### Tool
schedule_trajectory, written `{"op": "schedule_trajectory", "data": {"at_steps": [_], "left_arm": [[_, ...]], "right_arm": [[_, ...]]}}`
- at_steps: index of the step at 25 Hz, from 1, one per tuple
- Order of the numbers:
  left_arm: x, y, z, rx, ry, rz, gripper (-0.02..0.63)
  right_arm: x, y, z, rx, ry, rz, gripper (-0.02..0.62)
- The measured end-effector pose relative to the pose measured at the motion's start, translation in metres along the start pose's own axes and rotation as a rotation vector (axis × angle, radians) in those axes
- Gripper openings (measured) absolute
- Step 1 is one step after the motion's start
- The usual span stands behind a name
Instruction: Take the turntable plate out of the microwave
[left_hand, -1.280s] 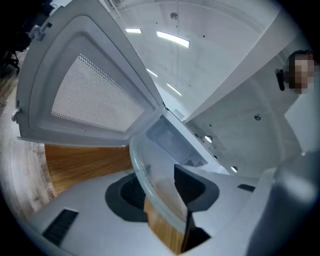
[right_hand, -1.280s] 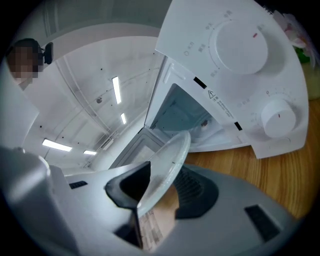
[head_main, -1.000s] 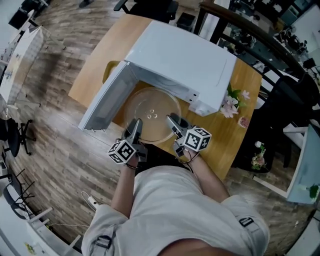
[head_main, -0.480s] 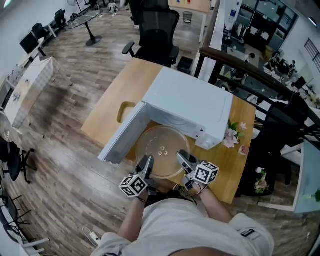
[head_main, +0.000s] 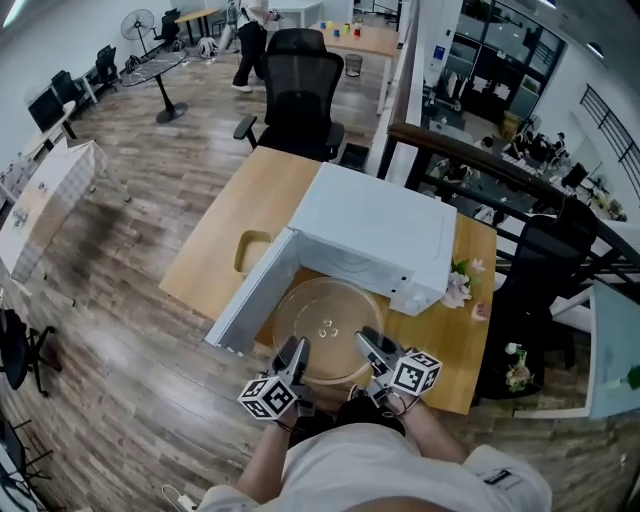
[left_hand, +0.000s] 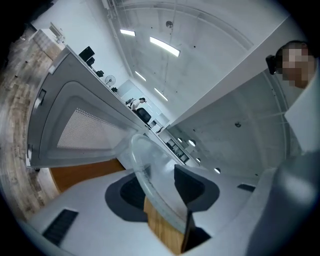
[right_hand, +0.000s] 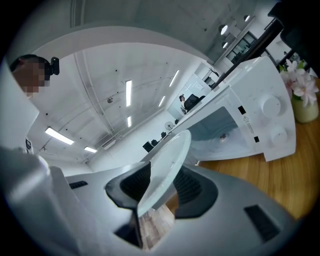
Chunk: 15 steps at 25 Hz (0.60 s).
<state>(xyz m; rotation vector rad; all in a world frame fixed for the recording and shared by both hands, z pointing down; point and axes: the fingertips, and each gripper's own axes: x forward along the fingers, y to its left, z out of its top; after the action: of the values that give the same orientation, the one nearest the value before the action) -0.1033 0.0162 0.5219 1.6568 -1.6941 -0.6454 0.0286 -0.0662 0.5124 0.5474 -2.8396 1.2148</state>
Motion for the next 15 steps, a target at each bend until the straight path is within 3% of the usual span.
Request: {"op": "schedule_trajectory", "data": {"at_steps": [7,15], "left_arm": [[-0.005,-0.015,0.010,-0.020,-0.058,0.020,0.172],[0.006,-0.047,0.031,0.046,-0.104,0.005,0.172]], "right_arm": [[0.002,0.012,0.020,-0.026,0.041,0.048,0.147],[-0.001,0.022,0.056,-0.066,0.001,0.117,0.147]]}}
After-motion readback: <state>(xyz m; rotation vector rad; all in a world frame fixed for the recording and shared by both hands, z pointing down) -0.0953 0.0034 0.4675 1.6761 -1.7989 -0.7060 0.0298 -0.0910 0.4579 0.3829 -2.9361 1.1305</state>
